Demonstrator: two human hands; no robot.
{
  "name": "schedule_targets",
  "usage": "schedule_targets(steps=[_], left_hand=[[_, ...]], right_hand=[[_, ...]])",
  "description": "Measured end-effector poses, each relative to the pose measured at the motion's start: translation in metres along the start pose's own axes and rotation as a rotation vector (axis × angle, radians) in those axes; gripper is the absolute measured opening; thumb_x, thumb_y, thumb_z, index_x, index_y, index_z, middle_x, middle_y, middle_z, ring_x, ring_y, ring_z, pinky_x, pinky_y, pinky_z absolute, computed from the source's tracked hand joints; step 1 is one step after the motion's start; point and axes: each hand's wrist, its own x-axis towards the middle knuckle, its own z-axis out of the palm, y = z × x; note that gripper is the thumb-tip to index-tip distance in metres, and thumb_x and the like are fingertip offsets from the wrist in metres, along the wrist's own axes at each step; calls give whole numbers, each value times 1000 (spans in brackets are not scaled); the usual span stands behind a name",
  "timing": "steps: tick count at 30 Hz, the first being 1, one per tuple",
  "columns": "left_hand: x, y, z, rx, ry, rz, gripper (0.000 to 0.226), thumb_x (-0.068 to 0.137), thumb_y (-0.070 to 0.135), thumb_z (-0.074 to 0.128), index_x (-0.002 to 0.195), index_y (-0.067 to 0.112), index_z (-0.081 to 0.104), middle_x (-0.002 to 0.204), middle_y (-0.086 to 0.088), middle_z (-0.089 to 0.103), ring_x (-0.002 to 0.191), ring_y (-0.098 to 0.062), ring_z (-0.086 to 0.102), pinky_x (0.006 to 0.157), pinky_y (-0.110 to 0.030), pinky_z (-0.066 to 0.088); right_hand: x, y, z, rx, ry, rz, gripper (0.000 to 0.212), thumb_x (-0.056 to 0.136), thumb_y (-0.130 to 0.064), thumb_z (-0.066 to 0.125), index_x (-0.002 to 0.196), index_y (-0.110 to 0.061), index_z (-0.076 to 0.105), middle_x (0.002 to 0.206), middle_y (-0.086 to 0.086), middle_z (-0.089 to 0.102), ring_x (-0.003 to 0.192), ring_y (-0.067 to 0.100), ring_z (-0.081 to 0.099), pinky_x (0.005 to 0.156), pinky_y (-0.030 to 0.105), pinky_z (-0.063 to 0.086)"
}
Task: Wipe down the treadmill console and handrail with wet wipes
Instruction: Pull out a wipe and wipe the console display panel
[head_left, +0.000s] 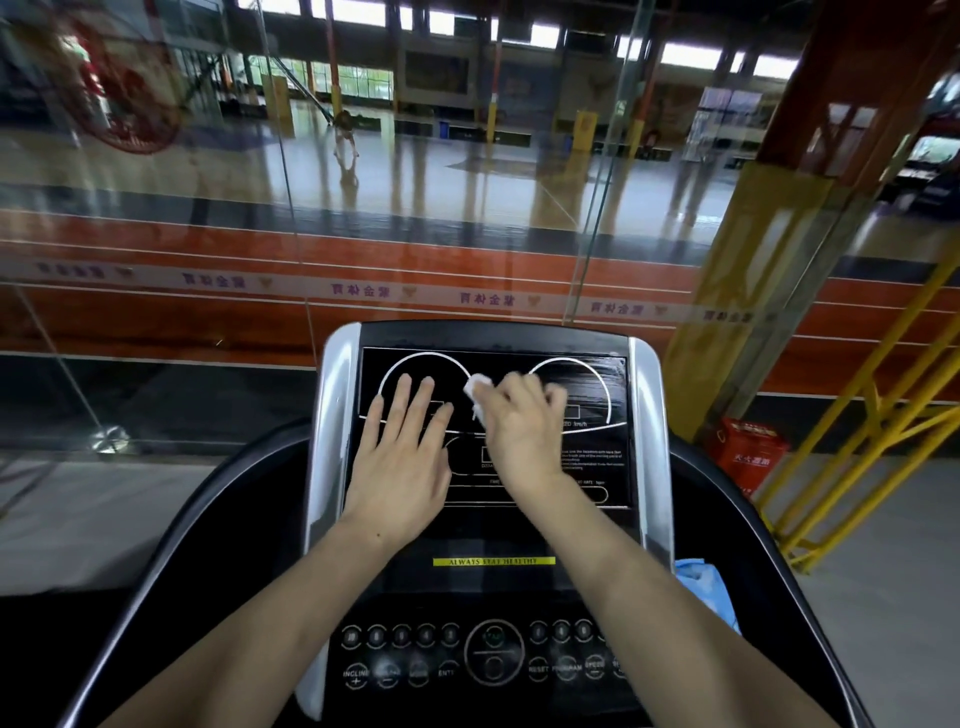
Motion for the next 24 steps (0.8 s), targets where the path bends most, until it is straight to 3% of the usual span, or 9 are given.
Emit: schedule_targets(steps=[6,9,12,15,18,20,24], left_hand=[[-26,-15,-6,-37,15,-2,59,98,28,57,153,12,44,170,-16,25,161,-35,10,127,-59,18],[-44,-12,-12,-104,29,-12,56,99,27,55,152,13,45,170,-15,25,161,-34,8,128,-58,18],[-59,1,-18,-207,42,1,52,100,26,54,150,15,48,169,-12,30,161,-31,11,128,-56,19],[-74,18,-22,-313,33,19,43,102,28,54,143,17,55,157,-7,46,154,-28,32,123,-51,32],[-90,39,-27,-495,-28,-37,39,104,40,44,134,21,62,128,6,63,125,-17,55,105,-43,48],[-103,53,-27,-642,-88,-65,40,102,48,44,128,25,65,111,13,67,107,-12,59,96,-39,51],[-131,80,-26,-911,-158,-176,33,95,53,58,117,31,69,100,20,68,104,-2,61,93,-29,50]], right_hand=[[-73,0,-18,154,-118,-148,14,88,-18,81,97,-27,76,80,-8,54,78,17,54,80,34,31],[-102,5,-36,363,-196,112,15,97,-13,73,105,-24,79,87,-10,59,82,13,58,79,32,39],[-128,-6,-63,611,-213,462,18,98,-7,70,107,-18,80,93,-10,63,89,9,65,79,20,48],[-152,-19,-85,712,-193,675,17,97,-10,70,103,-24,80,94,-9,69,94,12,69,82,26,53],[-170,-27,-104,827,-165,877,19,97,-11,71,103,-27,79,102,-10,77,102,12,72,92,34,55],[-176,-33,-117,890,-157,964,19,96,-9,72,102,-25,79,103,-7,79,103,11,73,94,32,55],[-185,-40,-134,943,-170,976,25,93,-3,75,99,-26,78,98,-8,79,98,7,73,88,22,56]])
